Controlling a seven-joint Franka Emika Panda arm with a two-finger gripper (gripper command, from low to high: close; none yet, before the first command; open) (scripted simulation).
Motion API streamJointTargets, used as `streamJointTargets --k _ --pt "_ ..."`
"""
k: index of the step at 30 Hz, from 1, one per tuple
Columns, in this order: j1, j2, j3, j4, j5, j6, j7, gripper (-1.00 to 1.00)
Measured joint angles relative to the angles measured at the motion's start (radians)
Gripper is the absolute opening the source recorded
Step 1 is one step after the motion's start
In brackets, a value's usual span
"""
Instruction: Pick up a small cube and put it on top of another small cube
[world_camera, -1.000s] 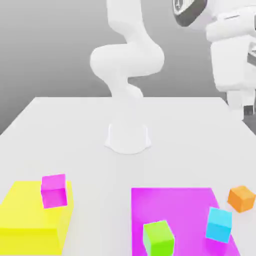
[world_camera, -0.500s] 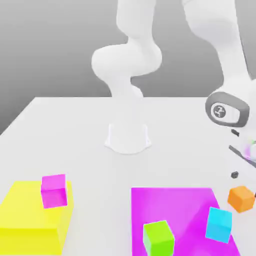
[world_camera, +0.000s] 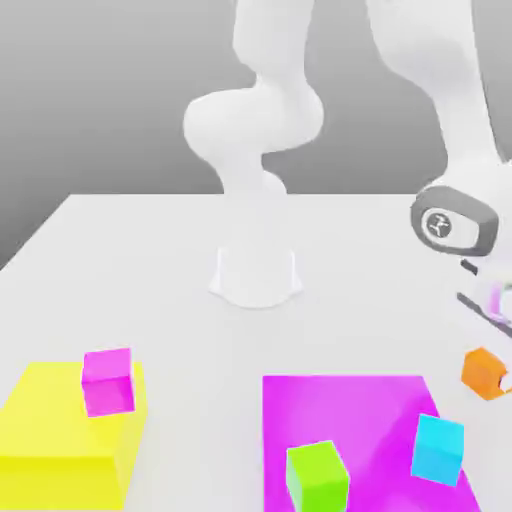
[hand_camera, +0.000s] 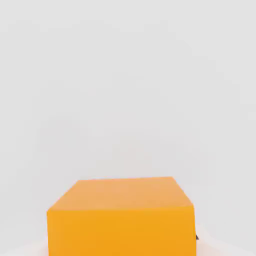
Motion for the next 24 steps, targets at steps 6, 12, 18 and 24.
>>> streamJointTargets --k 6,12,18,24 --pt "-0.194 -0.135 -0.178 -0.003 0.002 -0.122 0.185 -1.0" --pt "-0.442 -0.268 -0.292 -0.004 0.019 -0.246 0.372 -1.0" --pt "-0.609 -0.37 -0.424 -0.009 0.062 -0.348 0.527 -1.0" --pt "-0.626 -0.255 -0.45 -0.051 0.11 -0.195 0.513 1.0"
